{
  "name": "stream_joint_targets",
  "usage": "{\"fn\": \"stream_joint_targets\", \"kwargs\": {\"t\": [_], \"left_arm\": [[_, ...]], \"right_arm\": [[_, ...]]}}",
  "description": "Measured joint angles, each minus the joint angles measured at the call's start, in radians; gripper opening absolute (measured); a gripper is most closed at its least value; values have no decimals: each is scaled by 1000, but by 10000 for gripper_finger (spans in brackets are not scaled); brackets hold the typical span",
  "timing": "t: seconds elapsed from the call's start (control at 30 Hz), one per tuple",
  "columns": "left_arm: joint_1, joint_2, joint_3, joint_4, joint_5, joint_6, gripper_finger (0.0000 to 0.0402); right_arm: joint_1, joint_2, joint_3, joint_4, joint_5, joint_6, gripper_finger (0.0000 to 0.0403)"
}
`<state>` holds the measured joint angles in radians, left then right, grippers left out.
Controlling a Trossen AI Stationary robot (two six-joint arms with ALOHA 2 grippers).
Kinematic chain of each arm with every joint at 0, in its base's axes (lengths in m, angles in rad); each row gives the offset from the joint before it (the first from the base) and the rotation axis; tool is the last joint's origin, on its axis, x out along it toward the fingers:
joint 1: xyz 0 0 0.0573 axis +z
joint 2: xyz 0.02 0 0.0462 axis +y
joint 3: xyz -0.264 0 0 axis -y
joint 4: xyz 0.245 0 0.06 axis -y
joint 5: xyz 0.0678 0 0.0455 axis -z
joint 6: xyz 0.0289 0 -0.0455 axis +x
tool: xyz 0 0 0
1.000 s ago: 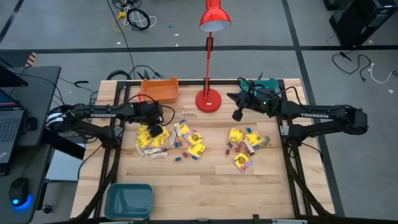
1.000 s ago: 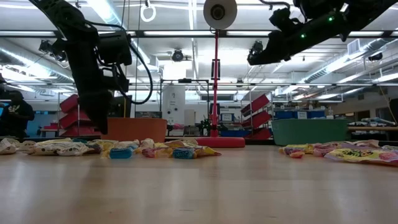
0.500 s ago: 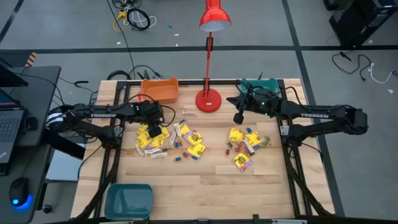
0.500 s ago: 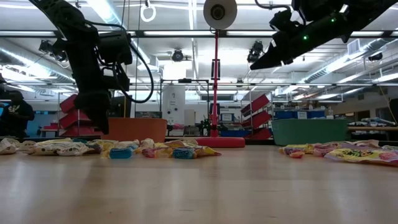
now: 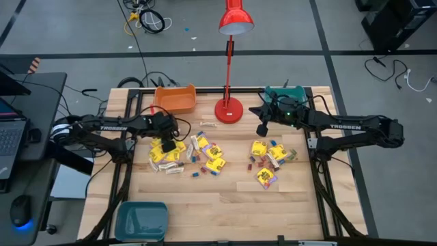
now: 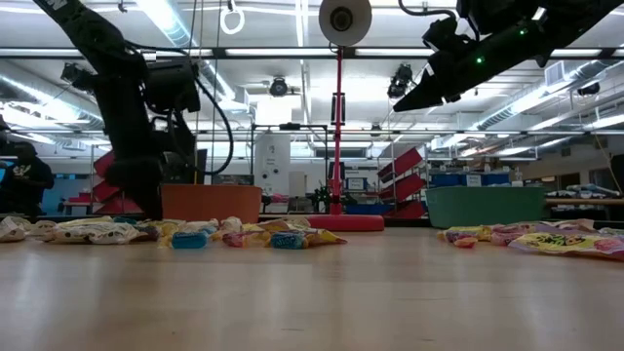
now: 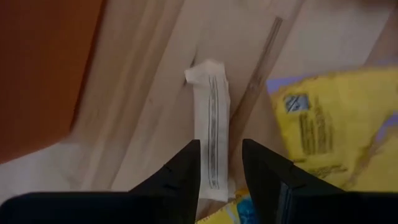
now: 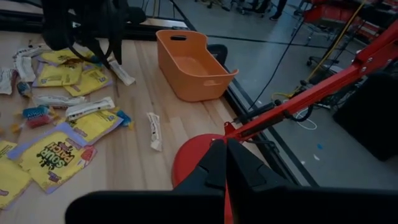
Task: Sort candy
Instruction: Put the white candy into the blue bin
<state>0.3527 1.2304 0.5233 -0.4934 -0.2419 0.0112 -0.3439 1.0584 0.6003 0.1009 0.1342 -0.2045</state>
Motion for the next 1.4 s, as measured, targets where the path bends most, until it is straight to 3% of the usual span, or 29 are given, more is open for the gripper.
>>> {"fn": "stream_joint_targets", "kwargs": {"t": [1.4], "left_arm": [[1, 0, -21, 29, -43, 7, 122]], "right_arm": [[0, 0, 0, 0, 4, 3, 31]]}}
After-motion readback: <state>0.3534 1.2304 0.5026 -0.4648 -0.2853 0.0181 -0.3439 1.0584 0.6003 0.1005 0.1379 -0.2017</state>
